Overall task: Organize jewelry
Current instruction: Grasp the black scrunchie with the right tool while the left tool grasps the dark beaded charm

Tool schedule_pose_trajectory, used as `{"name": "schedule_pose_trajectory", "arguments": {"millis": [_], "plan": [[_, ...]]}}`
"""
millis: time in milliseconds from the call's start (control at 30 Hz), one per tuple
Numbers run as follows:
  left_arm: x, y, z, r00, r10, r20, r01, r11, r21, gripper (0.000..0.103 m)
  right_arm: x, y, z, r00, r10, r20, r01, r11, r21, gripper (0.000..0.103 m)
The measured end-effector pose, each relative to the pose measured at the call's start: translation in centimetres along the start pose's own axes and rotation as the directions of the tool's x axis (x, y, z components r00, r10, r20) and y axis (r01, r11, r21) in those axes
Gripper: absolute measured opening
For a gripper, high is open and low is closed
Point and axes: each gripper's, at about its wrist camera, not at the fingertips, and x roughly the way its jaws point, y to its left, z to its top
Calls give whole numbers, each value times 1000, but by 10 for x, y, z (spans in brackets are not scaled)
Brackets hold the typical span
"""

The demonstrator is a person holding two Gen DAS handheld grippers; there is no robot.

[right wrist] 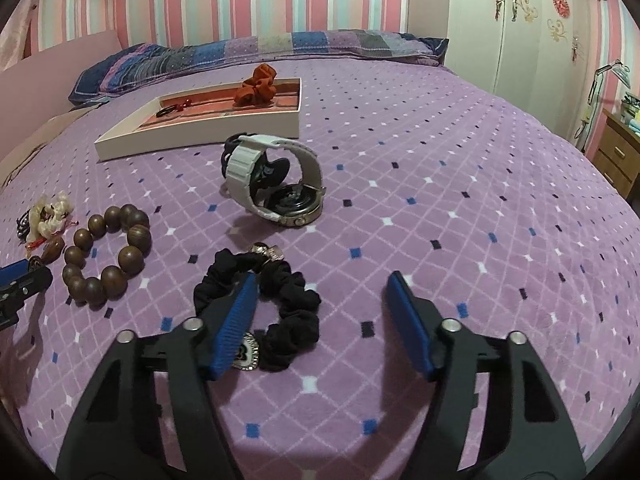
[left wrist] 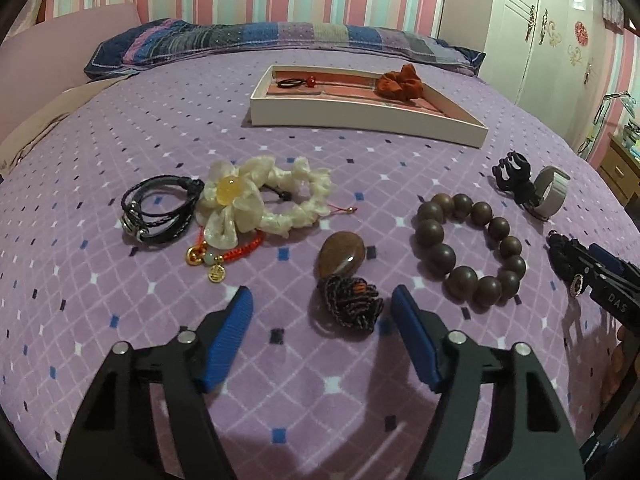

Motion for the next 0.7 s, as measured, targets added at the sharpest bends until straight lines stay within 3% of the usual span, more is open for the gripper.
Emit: {"name": "schedule_pose_trajectory", "arguments": {"millis": [133, 367, 533, 700], "plan": [[1, -1, -1, 1000, -10, -1, 10, 1000, 7, 60, 1, 4, -2, 1000, -2, -10, 2, 1000, -16, 54], [0, 0, -1, 1000, -23, 2, 23, 1000, 2, 45, 6, 7, -2, 1000, 18, -22, -18, 999, -30, 24], [0, 2, -1, 999, -33, 2, 33, 999, 0, 40, 7, 10, -2, 1000, 19, -16, -20, 999, -36, 18], [-1, 5, 0, 999, -45, 0, 45, 999, -10, 28, 6, 10, -3, 1000, 27, -13, -28, 999, -32, 15]]}}
